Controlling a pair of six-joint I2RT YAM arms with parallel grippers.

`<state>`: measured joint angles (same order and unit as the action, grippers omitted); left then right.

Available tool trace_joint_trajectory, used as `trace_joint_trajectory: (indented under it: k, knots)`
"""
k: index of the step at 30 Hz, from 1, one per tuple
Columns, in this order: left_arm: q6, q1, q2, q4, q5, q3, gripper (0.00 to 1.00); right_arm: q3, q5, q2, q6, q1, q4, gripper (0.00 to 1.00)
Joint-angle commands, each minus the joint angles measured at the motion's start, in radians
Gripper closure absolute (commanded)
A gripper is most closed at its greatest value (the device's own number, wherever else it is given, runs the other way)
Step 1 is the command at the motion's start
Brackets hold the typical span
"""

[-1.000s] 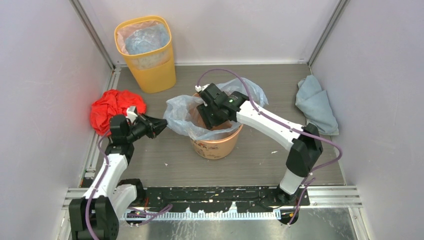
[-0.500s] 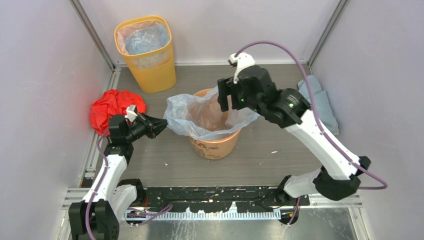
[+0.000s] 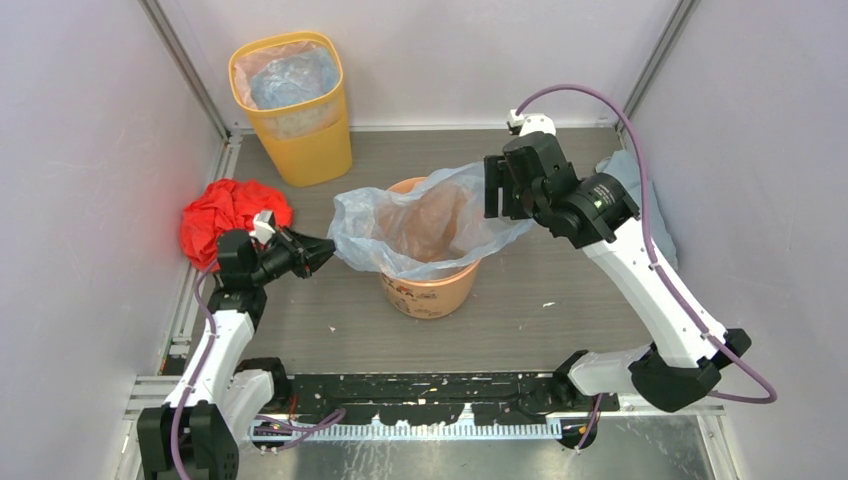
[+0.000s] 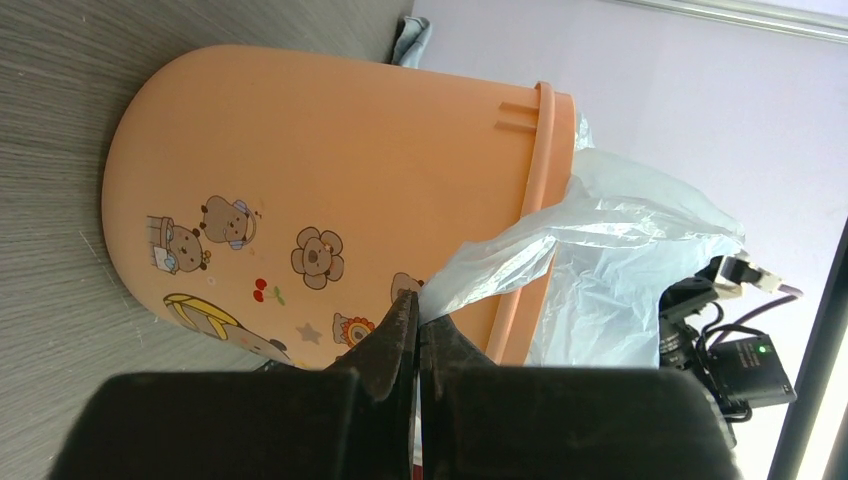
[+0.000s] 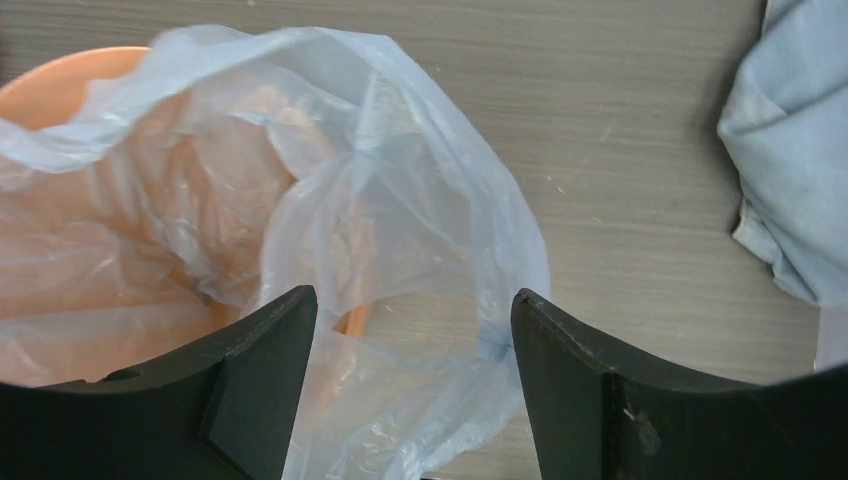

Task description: Put the trash bags into the trash bin

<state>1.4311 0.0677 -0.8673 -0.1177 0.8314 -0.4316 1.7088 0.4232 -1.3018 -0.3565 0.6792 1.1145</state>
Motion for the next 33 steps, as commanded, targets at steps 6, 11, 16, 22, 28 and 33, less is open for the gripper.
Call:
trace_joint_trajectory:
  k: [6, 11, 16, 22, 28, 33]
  knots:
    - [-0.013, 0.005, 0.023, -0.014, 0.028, -0.027, 1.00, -0.091, -0.018, 0.107, -0.072, -0.036, 0.023, 0.24]
    - [-0.012, 0.004, 0.026, -0.013, 0.028, -0.021, 1.00, -0.141, -0.023, 0.147, -0.092, -0.037, 0.026, 0.24]
    - [-0.010, 0.004, 0.032, -0.013, 0.028, -0.015, 1.00, -0.219, -0.029, 0.168, -0.118, -0.038, -0.013, 0.56]
    - [-0.016, 0.004, 0.059, 0.011, 0.030, -0.002, 1.00, -0.334, 0.014, 0.225, -0.171, -0.040, -0.069, 0.99]
    - [-0.052, 0.004, 0.115, 0.099, 0.021, 0.028, 1.00, -0.535, 0.074, 0.304, -0.249, -0.051, -0.153, 0.99]
    - [-0.063, 0.005, 0.135, 0.115, 0.016, 0.084, 1.00, -0.648, 0.076, 0.328, -0.294, -0.057, -0.225, 0.99]
